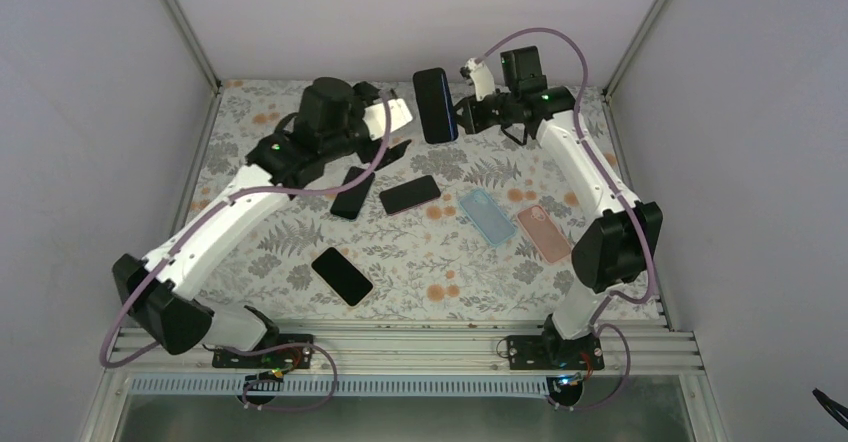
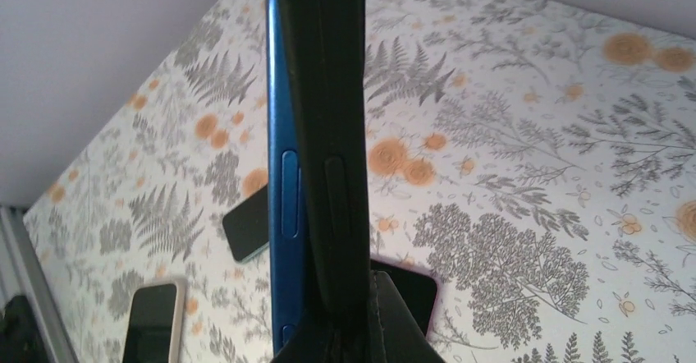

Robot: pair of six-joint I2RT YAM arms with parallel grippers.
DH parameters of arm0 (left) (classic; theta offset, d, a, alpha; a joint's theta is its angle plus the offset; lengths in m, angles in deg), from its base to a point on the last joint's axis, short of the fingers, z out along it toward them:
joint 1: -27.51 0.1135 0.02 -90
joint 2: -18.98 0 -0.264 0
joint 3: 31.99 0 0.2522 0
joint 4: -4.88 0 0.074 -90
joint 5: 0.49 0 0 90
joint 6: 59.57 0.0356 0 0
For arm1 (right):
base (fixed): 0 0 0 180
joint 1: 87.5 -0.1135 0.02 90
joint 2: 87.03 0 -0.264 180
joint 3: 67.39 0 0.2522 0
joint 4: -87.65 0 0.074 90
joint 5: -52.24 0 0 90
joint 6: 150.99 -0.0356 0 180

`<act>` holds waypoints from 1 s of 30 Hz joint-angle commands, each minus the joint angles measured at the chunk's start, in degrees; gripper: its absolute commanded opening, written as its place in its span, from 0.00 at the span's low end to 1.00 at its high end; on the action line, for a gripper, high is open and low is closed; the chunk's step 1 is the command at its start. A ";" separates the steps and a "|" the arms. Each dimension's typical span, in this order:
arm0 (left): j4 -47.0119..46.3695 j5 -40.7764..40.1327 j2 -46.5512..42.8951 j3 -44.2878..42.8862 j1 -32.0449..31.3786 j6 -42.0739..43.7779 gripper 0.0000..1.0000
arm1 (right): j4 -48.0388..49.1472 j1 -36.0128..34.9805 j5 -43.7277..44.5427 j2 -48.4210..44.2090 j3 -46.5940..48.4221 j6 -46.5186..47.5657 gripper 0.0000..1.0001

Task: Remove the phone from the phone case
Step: Remove the phone case from the phone.

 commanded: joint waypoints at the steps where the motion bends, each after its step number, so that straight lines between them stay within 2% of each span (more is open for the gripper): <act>1: -22.05 -15.89 3.83 4.06 -3.53 -6.14 1.00 | 6.39 -0.43 2.38 -0.30 3.74 -11.92 0.03; 4: -27.37 -15.42 7.27 5.28 -6.43 -8.04 1.00 | 7.87 -1.24 6.50 0.04 3.94 -15.29 0.03; 10: -30.28 -17.57 15.06 2.65 -10.74 -9.47 1.00 | 8.35 -1.26 9.59 1.55 6.39 -17.72 0.03; 15: -36.11 -21.18 16.91 4.09 -10.75 -10.60 1.00 | 9.07 -1.26 9.99 1.57 6.67 -17.07 0.03; 21: -38.75 -24.09 17.13 3.94 -9.79 -12.20 1.00 | 10.35 -1.26 9.11 0.93 4.33 -16.27 0.03; 30: -35.98 -25.14 20.96 0.22 -9.51 -12.37 1.00 | 11.49 -1.26 9.02 -0.75 3.68 -16.22 0.03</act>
